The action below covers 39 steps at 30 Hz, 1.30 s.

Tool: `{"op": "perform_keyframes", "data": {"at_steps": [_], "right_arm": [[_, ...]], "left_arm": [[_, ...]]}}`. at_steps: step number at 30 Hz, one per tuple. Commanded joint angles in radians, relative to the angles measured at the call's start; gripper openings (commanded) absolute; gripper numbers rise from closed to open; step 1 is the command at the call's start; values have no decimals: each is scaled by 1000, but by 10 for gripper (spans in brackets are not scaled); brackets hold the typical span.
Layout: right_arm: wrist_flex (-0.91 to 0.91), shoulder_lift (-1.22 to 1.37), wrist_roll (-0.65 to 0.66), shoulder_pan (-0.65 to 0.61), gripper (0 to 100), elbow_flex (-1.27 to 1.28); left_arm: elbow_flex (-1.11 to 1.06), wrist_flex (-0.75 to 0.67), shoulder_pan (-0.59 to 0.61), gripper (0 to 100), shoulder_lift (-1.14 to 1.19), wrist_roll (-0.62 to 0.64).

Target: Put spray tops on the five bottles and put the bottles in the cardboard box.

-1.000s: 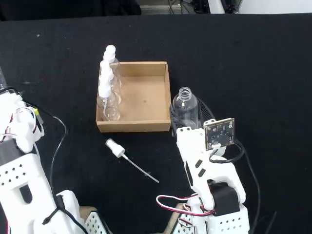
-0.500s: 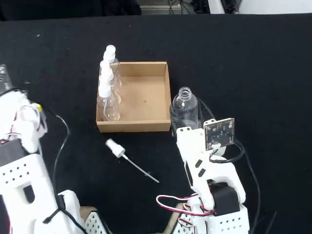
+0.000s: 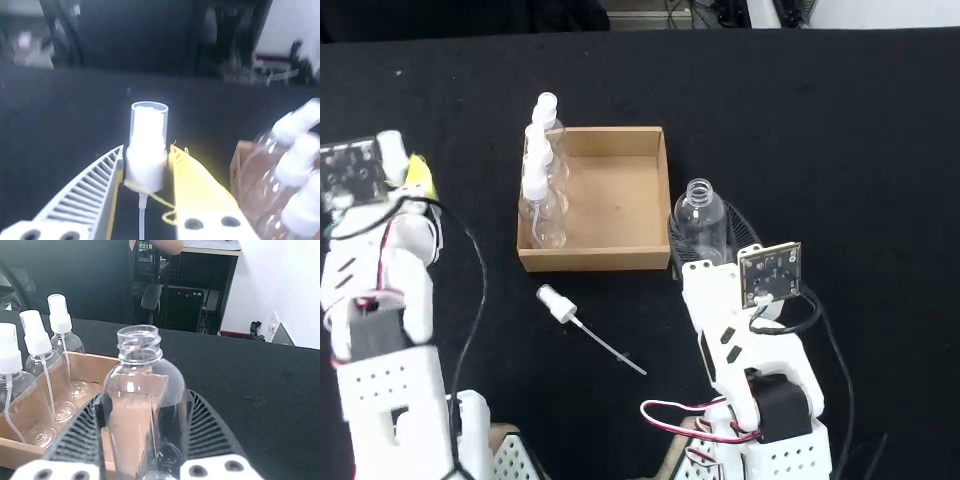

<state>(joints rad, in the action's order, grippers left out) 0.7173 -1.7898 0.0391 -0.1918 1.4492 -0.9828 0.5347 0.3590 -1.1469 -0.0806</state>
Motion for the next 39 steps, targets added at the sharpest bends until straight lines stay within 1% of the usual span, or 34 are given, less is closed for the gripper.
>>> {"op": "perform_keyframes", "data": {"at_steps": [1,4,8,12,16,19,22,23,24,27,34,37,39], "right_arm": [[-23,-13,-8,14,11,-28],[-21,-13,-8,14,11,-28],[-21,-13,-8,14,11,-28],[-21,-13,-8,14,11,-28],[-21,-13,-8,14,11,-28],[-21,-13,-8,14,11,-28],[-23,-13,-8,12,11,-28],[-25,-13,-8,12,11,-28],[-26,-13,-8,12,11,-28],[-26,-13,-8,12,11,-28],[-23,-13,-8,12,11,-28],[-21,-13,-8,-34,11,-28],[-29,-13,-8,-83,11,-22]], "left_arm": [[7,-41,-22,30,-181,9],[-51,-112,-79,30,-299,9],[-186,-244,-202,30,-488,9],[-334,-423,-341,30,-698,8],[-424,-718,-446,30,-654,9],[-552,-954,-516,30,-671,9],[-713,-1247,-616,30,-680,9],[-722,-1326,-651,30,-674,6],[-711,-1364,-687,30,-675,5],[-717,-1458,-779,30,-672,9],[-717,-1468,-951,30,-667,5],[-717,-1468,-986,30,-672,5],[-717,-1468,-986,30,-672,8]]}}
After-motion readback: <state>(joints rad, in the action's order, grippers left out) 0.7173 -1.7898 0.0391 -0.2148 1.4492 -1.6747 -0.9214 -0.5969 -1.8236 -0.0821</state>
